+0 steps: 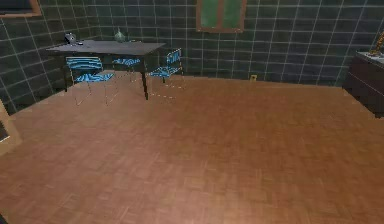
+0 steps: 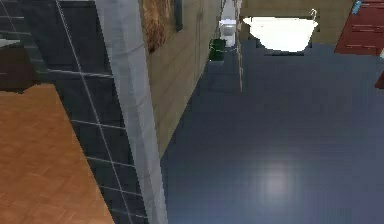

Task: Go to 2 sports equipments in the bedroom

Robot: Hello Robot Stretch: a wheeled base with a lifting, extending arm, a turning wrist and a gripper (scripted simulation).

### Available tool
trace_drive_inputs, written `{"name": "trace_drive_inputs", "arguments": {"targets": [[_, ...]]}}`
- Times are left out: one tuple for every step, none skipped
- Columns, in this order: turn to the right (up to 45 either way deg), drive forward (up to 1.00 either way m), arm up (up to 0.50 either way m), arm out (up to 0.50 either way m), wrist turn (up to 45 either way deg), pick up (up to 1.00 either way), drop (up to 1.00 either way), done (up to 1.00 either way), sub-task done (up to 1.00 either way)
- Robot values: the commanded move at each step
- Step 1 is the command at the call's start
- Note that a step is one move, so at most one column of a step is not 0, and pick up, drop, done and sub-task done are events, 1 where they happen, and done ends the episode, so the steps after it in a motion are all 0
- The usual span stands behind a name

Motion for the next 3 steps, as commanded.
{"name": "trace_drive_inputs", "arguments": {"targets": [[21.0,0.00,0.00,0.00,0.0,0.00,0.00,0.00,0.00],[0.0,0.85,0.00,0.00,0.0,0.00,0.00,0.00,0.00],[18.0,0.00,0.00,0.00,0.0,0.00,0.00,0.00,0.00]]}}
